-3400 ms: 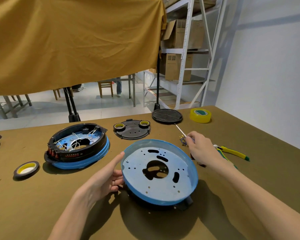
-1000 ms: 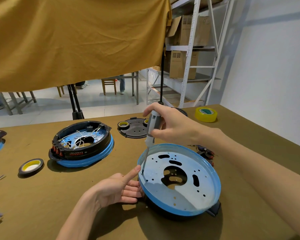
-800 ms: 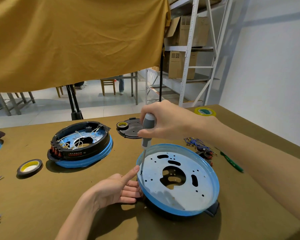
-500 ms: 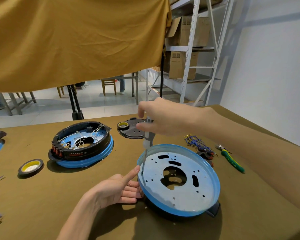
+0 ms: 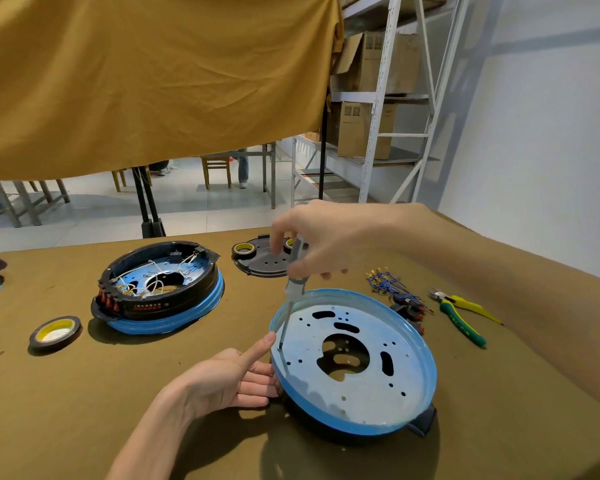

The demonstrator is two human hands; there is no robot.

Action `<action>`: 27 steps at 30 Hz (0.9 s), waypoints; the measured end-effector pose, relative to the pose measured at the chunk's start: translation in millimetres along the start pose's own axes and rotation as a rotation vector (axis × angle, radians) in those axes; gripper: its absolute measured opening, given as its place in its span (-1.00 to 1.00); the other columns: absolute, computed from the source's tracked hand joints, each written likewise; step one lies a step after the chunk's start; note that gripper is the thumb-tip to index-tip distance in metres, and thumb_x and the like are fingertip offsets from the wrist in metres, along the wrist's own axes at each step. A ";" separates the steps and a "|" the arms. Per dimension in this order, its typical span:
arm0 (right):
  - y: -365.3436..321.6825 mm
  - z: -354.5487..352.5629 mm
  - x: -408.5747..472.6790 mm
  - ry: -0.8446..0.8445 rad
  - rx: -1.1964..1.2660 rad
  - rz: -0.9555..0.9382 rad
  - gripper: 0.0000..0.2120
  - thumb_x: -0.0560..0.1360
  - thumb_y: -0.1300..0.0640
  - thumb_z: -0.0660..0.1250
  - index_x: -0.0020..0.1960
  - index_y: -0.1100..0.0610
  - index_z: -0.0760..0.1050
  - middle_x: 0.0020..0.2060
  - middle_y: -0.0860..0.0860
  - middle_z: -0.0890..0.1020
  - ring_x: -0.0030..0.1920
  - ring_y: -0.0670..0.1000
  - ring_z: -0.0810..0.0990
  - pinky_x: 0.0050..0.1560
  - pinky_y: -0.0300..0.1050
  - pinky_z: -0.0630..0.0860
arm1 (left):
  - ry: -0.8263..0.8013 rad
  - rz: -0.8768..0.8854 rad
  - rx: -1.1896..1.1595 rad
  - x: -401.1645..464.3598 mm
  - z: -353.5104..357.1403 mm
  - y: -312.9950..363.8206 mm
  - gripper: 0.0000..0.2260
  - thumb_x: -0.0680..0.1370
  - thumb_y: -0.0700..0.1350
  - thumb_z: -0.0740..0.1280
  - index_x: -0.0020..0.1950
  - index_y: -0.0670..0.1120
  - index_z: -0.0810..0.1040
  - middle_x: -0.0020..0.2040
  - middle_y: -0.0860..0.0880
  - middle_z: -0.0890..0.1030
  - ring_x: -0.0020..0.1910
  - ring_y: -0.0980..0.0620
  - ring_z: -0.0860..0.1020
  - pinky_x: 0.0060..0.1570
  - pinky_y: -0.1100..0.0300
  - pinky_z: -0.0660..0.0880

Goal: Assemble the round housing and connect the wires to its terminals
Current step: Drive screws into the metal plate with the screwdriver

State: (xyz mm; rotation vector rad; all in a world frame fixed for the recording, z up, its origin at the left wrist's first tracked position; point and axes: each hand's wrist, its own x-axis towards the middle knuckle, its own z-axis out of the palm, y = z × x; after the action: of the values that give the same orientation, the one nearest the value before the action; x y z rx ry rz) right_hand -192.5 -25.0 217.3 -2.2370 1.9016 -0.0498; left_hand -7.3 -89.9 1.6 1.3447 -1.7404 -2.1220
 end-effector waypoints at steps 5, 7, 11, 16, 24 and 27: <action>1.5 -0.8 -1.1 0.001 0.046 -0.015 -0.51 0.57 -0.04 0.43 0.38 -0.01 0.28 -0.12 -0.03 0.66 -0.29 -0.02 0.67 -0.42 -0.20 0.58 | 0.009 -0.004 0.005 1.1 -0.3 -0.3 -0.10 0.19 0.46 0.43 0.21 -0.24 0.61 0.03 -0.17 0.75 0.01 -0.05 0.74 -0.01 0.09 0.66; 1.9 -3.0 -2.8 0.007 0.063 -0.038 -0.52 0.57 0.04 0.44 0.36 -0.01 0.26 -0.14 -0.01 0.65 -0.35 -0.05 0.67 -0.45 -0.18 0.58 | 0.012 -0.006 0.012 1.7 -0.8 -0.7 -0.10 0.18 0.47 0.43 0.21 -0.24 0.61 0.03 -0.17 0.75 0.02 -0.06 0.74 -0.02 0.10 0.67; 4.9 2.7 1.2 0.088 -0.142 -0.005 -0.59 0.63 -0.19 0.28 0.34 0.00 0.29 -0.16 0.00 0.63 -0.33 -0.06 0.69 -0.33 -0.08 0.66 | 0.009 -0.009 0.022 2.0 -1.5 -1.1 -0.08 0.17 0.48 0.44 0.21 -0.24 0.62 0.04 -0.17 0.75 0.03 -0.06 0.74 -0.04 0.11 0.67; 9.3 1.2 2.6 0.017 0.017 0.030 -0.60 0.59 -0.10 0.38 0.31 -0.01 0.31 -0.19 0.02 0.69 -0.33 0.02 0.71 -0.39 -0.10 0.66 | -0.013 -0.004 0.046 2.5 -2.7 -1.3 -0.07 0.19 0.49 0.44 0.24 -0.23 0.60 0.06 -0.17 0.74 0.06 -0.06 0.73 -0.02 0.11 0.67; 8.8 2.2 2.1 0.063 -0.030 0.067 -0.60 0.61 -0.13 0.34 0.32 0.00 0.30 -0.33 -0.01 0.67 -0.44 -0.05 0.66 -0.45 -0.14 0.62 | -0.021 0.020 0.063 -0.2 -1.1 -1.5 -0.07 0.18 0.49 0.43 0.24 -0.24 0.60 0.05 -0.17 0.74 0.05 -0.06 0.73 0.03 0.10 0.66; 9.7 2.8 0.9 0.001 0.024 0.042 -0.49 0.57 -0.09 0.42 0.39 -0.05 0.25 -0.17 -0.01 0.67 -0.35 -0.04 0.67 -0.38 -0.16 0.64 | -0.016 0.018 0.060 -0.8 -0.6 -0.9 -0.06 0.17 0.49 0.43 0.24 -0.24 0.61 0.05 -0.17 0.75 0.05 -0.06 0.73 0.03 0.10 0.66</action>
State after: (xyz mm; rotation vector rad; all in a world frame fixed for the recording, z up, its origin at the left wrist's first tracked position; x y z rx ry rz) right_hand -201.3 -26.9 212.7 -2.1817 1.9371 -0.0673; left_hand -6.1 -89.6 1.4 1.3250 -1.8291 -2.0927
